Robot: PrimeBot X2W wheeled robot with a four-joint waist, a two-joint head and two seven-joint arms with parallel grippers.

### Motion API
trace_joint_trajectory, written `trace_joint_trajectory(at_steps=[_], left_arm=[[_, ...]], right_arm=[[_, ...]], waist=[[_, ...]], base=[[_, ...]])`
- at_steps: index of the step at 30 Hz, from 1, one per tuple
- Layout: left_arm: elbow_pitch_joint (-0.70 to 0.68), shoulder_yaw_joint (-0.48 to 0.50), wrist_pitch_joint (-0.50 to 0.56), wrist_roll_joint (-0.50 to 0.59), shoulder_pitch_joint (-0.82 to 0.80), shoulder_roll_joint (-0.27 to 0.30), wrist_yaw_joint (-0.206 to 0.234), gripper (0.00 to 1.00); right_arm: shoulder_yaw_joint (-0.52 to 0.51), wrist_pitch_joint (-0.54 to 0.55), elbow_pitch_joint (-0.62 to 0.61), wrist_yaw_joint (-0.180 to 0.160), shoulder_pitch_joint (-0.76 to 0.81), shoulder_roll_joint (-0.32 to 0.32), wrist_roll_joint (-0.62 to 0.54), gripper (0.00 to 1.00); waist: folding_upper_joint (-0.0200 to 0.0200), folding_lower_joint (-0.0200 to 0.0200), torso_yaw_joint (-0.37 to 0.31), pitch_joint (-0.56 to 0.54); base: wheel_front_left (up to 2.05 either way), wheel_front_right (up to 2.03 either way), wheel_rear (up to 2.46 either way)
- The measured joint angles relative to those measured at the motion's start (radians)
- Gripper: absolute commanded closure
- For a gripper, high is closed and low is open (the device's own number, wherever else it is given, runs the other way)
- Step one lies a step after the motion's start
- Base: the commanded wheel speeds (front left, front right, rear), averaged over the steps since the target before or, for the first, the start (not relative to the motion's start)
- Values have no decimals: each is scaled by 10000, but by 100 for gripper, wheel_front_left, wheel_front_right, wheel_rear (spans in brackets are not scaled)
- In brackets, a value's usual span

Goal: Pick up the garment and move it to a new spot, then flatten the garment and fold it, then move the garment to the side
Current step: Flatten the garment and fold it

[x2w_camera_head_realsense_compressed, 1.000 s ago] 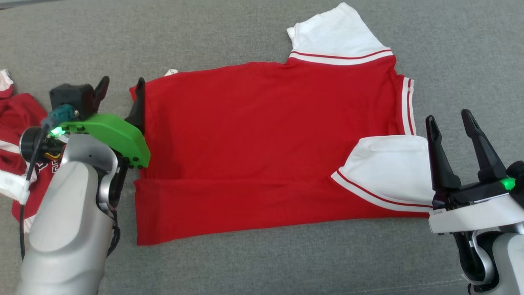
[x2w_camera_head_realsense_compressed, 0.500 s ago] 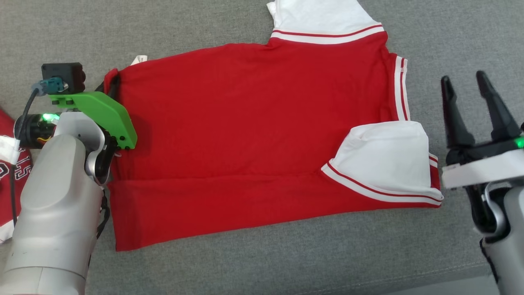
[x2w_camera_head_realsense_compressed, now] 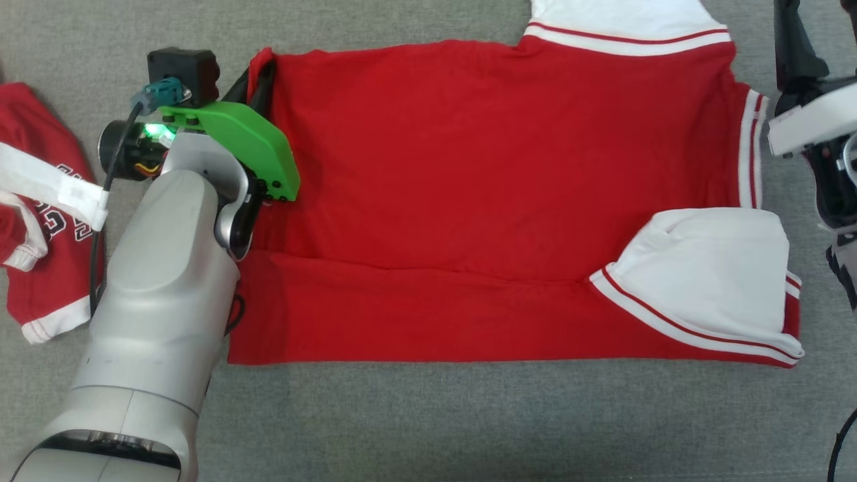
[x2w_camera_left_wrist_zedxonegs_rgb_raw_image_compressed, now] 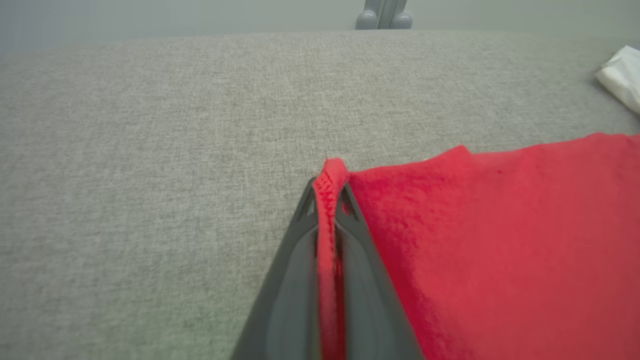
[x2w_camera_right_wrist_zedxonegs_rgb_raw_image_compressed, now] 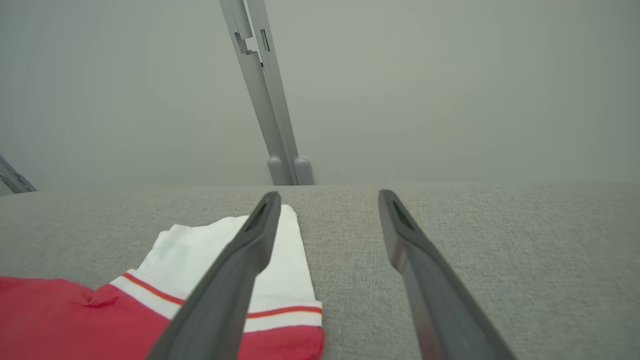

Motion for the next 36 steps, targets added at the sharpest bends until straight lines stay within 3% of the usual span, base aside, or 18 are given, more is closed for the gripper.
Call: trace_joint_trajectory(at_steps=[9, 18, 19, 20, 21, 25, 36], left_arm=[[100, -732, -525, -150, -646, -477, -79, 100], [190, -1450, -794, -790, -1011, -543, -113, 100], [198, -1540, -796, -872, -1026, -539, -113, 100], [226, -1616, -798, -926, -1044, -537, -109, 100], [267, -1674, -802, -978, -1062, -537, -104, 100], [500, -1781, -955, -1158, -1114, -545, -58, 100], [890, -1708, -1522, -1235, -1128, -165, 44, 100]], right_arm=[[1559, 1233, 2640, 0, -2823, -399, 439, 0], [2832, 2602, 4466, 0, -4419, -481, 957, 0], [2949, 2750, 4591, 0, -4587, -514, 1007, 52], [3041, 2876, 4669, 0, -4681, -527, 1160, 57], [3179, 2991, 4704, 0, -4742, -558, 1298, 100], [3776, 2918, 4602, 2, -4757, -796, 1507, 100], [4773, 151, 3312, 2, -3699, -1626, 2086, 100]], waist=[[0, 0, 990, 696], [0, 0, 1585, 1177], [0, -1, 1607, 1198], [0, 0, 1613, 1197], [0, 0, 1612, 1176], [0, 0, 1564, 1005], [0, 0, 1063, 97]], base=[[0, 0, 0], [0, 0, 0], [0, 0, 0], [0, 0, 0], [0, 0, 0], [0, 0, 0], [0, 0, 0]])
